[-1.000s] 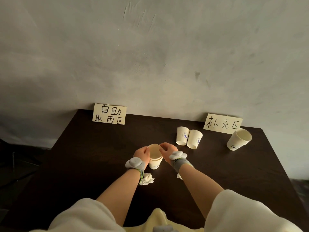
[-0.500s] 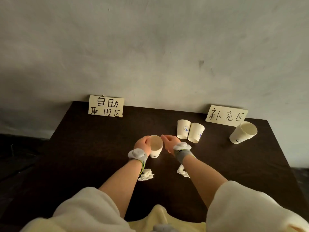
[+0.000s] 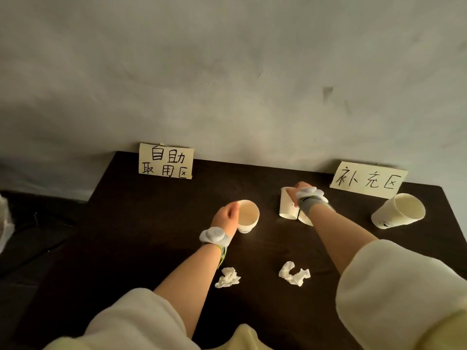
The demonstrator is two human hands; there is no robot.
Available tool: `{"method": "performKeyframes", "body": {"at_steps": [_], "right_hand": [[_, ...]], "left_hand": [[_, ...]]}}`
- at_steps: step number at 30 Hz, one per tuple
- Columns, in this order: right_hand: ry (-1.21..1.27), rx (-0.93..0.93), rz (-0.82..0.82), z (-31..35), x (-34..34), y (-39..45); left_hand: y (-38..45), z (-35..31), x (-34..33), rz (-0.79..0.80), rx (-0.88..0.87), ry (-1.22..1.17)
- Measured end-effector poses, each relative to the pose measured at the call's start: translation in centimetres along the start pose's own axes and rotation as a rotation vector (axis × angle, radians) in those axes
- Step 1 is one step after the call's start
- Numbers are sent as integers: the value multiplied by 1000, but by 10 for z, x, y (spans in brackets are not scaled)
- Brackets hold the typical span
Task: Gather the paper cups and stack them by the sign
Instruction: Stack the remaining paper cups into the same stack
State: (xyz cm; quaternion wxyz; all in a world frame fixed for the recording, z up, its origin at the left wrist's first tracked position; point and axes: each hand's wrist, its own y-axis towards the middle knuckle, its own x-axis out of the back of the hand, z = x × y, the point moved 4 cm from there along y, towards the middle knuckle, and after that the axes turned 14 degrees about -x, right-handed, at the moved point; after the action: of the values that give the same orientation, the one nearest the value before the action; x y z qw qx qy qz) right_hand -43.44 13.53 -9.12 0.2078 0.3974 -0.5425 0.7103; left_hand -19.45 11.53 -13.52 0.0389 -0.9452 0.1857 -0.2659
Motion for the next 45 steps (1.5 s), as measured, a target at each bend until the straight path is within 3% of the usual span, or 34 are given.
{"method": "performKeyframes", "body": {"at_steps": [11,17,23,28,34,40,45], "right_hand": [[100,110,55,-14,-19,-31],[363,129,80,-36,-44,-45],[450,145,54,-55,-31,-77],[620,236,131,-49,-21,-78],[798,219,230,-43,-4,-100],[625,237,350,-39,-39,-119],[448,368,180,-33,-61,-122]], "left_hand": [[-21,4,-4,37,37,-6],[-46,11,3,90,75,4],[-64,11,8,107,126,-29],[-64,0,13,109,130,-38],[-67,-8,13,60,167,-183],[-78,-9,12,20,180,-320],[-80,-13,14,3,161,-332]]}}
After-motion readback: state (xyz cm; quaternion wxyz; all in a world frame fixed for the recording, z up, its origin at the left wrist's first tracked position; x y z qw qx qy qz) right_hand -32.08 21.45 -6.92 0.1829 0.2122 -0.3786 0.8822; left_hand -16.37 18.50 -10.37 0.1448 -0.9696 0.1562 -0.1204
